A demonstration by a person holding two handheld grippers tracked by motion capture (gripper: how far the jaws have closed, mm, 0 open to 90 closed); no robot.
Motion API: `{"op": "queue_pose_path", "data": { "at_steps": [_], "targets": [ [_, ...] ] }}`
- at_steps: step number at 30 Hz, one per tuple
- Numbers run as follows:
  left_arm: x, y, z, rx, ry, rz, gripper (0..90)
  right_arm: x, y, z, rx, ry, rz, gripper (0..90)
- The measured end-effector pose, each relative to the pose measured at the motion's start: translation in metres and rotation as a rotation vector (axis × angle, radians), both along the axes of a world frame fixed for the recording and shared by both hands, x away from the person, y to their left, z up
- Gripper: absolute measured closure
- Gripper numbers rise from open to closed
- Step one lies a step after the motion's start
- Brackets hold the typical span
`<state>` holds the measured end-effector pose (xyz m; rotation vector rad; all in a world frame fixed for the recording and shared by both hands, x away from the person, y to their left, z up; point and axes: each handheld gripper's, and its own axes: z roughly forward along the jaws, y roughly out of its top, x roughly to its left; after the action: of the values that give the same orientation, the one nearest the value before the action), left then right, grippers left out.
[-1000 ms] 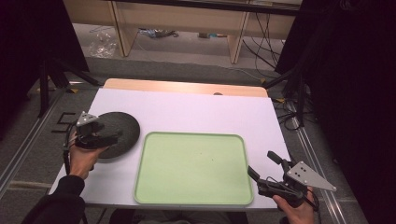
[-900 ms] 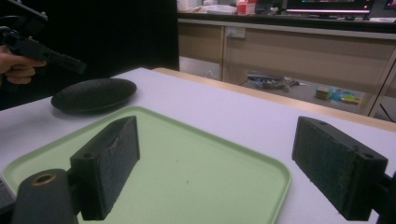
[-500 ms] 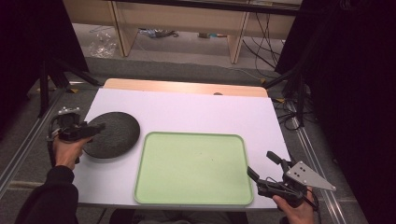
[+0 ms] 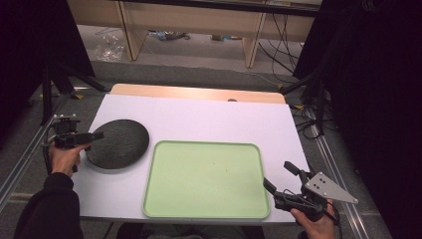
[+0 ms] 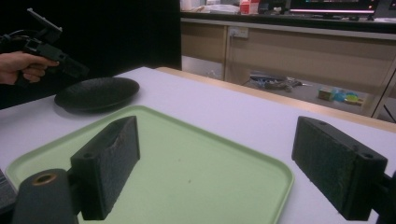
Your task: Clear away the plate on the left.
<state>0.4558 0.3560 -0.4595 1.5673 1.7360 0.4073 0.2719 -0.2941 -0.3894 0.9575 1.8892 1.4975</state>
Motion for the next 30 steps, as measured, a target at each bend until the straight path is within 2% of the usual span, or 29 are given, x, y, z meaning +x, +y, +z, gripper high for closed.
{"op": "queue_pose_path", "data": {
  "at_steps": [2,7,9,11,14,19,21,22,25,27,28,30],
  "targets": [
    [0.003,0.005,-0.004,-0.02,0.005,-0.004,27.4,0.001,0.001,-0.001,0.017,-0.023,0.008,16.0],
    [0.009,0.013,-0.009,-0.027,0.03,-0.021,29.3,0.001,0.001,-0.001,0.007,-0.018,0.006,16.0],
    [0.01,0.015,-0.011,-0.02,0.035,-0.006,30.5,0.001,0.001,-0.001,0.008,-0.016,0.006,16.0],
    [0.01,0.017,-0.012,-0.042,0.034,-0.014,33.6,0.0,0.001,-0.001,-0.004,-0.011,0.009,16.0],
    [0.011,0.017,-0.013,-0.044,0.055,-0.043,35.3,0.0,0.001,0.0,-0.013,-0.008,0.009,16.0],
    [0.014,0.019,-0.019,-0.046,0.102,-0.058,36.9,0.0,0.001,0.0,-0.012,-0.01,0.009,16.0],
    [0.015,0.018,-0.022,-0.067,0.098,-0.046,38.7,0.0,0.001,0.0,-0.015,-0.009,0.008,16.0],
    [0.015,0.02,-0.022,-0.05,0.11,-0.064,40.1,0.0,0.001,0.0,-0.015,-0.01,0.01,16.0],
    [0.017,0.02,-0.023,-0.055,0.126,-0.079,41.4,0.0,0.001,0.0,-0.015,-0.008,0.008,16.0],
    [0.018,0.017,-0.026,-0.086,0.126,-0.061,41.2,0.0,0.001,0.0,-0.015,-0.007,0.008,16.0],
    [0.019,0.018,-0.027,-0.089,0.141,-0.067,41.3,-0.001,0.001,0.0,-0.014,-0.008,0.009,16.0],
    [0.018,0.019,-0.027,-0.091,0.141,-0.065,42.6,-0.001,0.001,0.0,-0.015,-0.007,0.008,16.0]
  ]
}}
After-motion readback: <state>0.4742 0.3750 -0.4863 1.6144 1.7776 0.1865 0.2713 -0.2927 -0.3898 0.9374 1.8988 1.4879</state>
